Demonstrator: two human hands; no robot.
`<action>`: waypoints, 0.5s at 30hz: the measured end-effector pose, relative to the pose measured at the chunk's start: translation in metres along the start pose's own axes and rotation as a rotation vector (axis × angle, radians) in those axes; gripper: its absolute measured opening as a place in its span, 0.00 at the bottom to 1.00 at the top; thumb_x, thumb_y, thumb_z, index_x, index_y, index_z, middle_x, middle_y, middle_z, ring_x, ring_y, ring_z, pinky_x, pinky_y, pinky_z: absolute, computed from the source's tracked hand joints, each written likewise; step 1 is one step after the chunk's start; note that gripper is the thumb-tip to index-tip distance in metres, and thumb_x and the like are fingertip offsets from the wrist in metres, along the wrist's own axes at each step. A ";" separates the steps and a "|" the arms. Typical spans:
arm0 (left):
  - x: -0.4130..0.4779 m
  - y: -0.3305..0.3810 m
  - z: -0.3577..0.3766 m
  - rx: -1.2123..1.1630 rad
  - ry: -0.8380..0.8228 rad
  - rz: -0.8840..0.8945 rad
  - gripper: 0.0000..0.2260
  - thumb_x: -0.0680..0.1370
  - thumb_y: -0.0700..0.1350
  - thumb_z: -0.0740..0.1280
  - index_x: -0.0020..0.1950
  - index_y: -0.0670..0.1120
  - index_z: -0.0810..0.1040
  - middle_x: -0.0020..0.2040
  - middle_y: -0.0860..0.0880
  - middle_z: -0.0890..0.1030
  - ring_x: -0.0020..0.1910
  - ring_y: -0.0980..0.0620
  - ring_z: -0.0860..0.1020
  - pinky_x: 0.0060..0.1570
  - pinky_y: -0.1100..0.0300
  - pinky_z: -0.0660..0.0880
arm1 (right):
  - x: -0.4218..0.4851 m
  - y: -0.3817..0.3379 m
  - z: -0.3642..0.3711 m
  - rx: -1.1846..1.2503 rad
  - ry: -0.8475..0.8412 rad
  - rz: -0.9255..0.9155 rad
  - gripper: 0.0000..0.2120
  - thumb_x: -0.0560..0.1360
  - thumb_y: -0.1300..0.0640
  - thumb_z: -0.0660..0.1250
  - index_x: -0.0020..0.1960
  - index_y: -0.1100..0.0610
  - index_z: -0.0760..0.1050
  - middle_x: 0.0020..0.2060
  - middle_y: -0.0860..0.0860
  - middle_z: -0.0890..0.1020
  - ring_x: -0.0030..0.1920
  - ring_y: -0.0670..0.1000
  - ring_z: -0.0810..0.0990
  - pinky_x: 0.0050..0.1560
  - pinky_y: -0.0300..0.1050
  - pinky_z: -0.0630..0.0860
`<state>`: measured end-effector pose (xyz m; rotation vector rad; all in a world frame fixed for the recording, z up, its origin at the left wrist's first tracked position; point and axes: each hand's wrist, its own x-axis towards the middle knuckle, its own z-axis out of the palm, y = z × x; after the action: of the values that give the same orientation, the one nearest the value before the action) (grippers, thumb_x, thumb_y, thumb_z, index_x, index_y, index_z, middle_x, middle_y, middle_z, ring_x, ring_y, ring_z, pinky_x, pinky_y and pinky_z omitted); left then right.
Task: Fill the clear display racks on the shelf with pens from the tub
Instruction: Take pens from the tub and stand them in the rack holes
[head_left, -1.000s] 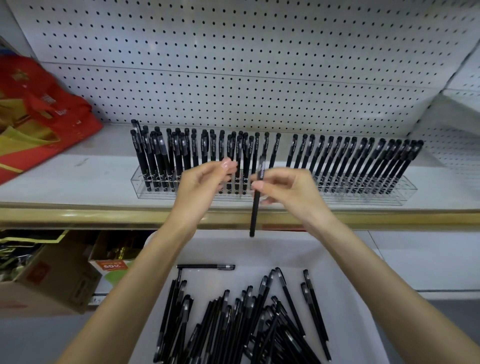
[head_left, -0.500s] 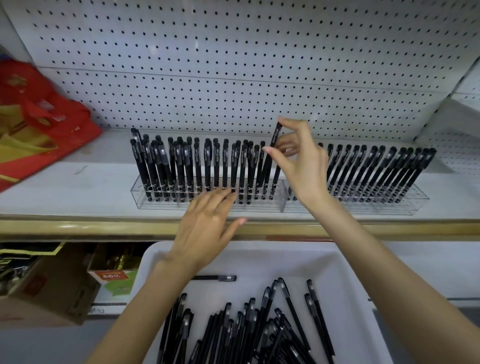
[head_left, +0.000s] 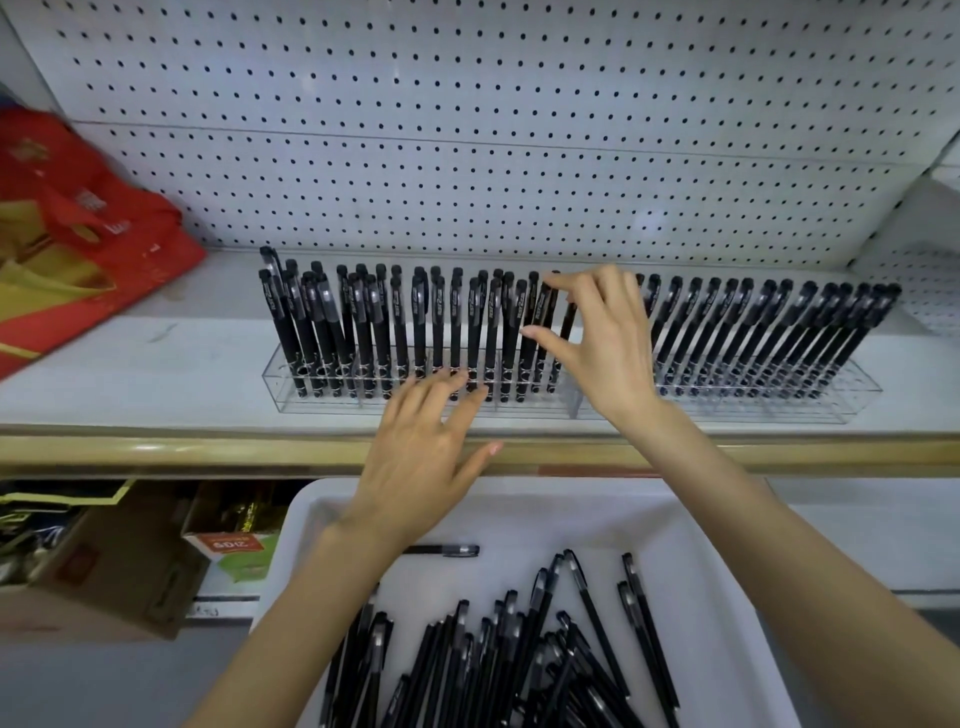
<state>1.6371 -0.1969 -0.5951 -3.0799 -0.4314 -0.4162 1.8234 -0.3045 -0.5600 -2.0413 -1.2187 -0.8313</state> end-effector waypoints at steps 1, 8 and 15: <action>0.000 0.000 0.000 -0.001 -0.003 0.002 0.28 0.79 0.62 0.50 0.68 0.45 0.73 0.67 0.44 0.74 0.67 0.45 0.71 0.69 0.47 0.61 | 0.000 0.001 0.000 -0.001 -0.009 -0.002 0.24 0.69 0.46 0.72 0.59 0.58 0.75 0.44 0.55 0.75 0.46 0.50 0.67 0.45 0.44 0.68; -0.001 -0.002 -0.008 -0.049 -0.006 0.010 0.29 0.79 0.62 0.50 0.73 0.45 0.65 0.70 0.47 0.71 0.70 0.48 0.67 0.71 0.52 0.58 | 0.003 0.002 -0.007 -0.014 -0.072 -0.017 0.27 0.68 0.44 0.73 0.62 0.56 0.74 0.46 0.55 0.74 0.47 0.51 0.68 0.46 0.44 0.68; -0.007 0.001 -0.026 -0.059 -0.021 0.029 0.30 0.78 0.60 0.51 0.75 0.45 0.61 0.73 0.47 0.66 0.73 0.49 0.62 0.73 0.53 0.52 | -0.007 -0.009 -0.036 -0.086 -0.127 -0.111 0.26 0.70 0.45 0.72 0.63 0.58 0.74 0.49 0.57 0.76 0.49 0.52 0.69 0.50 0.50 0.70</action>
<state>1.6238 -0.2004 -0.5717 -3.1463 -0.3817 -0.4030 1.8057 -0.3315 -0.5416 -2.1392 -1.3989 -0.8285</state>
